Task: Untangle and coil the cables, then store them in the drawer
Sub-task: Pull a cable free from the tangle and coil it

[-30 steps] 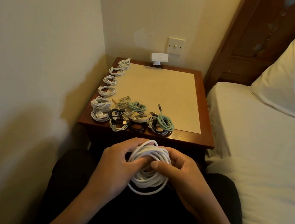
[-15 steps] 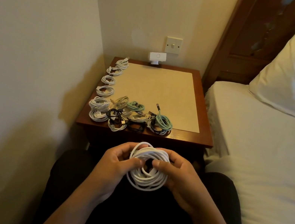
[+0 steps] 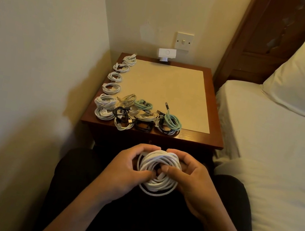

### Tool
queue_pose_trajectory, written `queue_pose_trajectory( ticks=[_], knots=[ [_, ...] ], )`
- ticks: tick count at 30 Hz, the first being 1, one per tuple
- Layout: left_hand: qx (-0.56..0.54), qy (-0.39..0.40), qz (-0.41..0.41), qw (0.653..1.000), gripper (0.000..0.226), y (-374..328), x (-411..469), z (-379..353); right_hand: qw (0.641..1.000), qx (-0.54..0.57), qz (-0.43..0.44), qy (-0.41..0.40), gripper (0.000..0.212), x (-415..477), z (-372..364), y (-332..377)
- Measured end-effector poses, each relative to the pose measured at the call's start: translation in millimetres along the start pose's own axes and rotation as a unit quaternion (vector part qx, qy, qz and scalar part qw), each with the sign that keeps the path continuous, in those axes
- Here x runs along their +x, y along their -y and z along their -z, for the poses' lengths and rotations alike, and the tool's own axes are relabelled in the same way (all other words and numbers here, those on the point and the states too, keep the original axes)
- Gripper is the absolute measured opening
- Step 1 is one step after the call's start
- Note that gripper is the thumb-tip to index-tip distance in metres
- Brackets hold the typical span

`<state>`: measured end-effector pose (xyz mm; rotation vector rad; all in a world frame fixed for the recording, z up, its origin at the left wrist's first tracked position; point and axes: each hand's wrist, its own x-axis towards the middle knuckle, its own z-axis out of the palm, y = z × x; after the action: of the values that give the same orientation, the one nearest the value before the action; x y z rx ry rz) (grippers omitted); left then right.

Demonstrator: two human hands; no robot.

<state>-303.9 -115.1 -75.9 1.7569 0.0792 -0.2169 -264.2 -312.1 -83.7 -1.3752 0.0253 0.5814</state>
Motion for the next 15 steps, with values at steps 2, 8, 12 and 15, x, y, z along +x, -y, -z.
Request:
queue_pose_trajectory(
  ticks=[2, 8, 12, 15],
  knots=[
    [0.044, -0.003, -0.017, 0.999, 0.057, 1.6, -0.1, -0.4, 1.000, -0.013, 0.004, 0.001, 0.048, -0.7, -0.9, -1.4],
    [0.134, -0.047, -0.090, 0.986, 0.070, -4.1, -5.2, -6.6, 0.997, 0.068, -0.039, 0.021, 0.052, 0.5, 0.9, -2.6],
    [0.159, -0.078, -0.124, 0.976, 0.068, -6.1, 0.2, -9.2, 0.997, 0.067, -0.029, 0.039, 0.046, -0.1, -1.5, -3.0],
    [0.063, -0.041, -0.048, 0.996, 0.065, -5.2, 5.1, -1.9, 0.996, 0.088, -0.005, 0.015, 0.049, -1.4, 1.3, -0.5]
  ],
)
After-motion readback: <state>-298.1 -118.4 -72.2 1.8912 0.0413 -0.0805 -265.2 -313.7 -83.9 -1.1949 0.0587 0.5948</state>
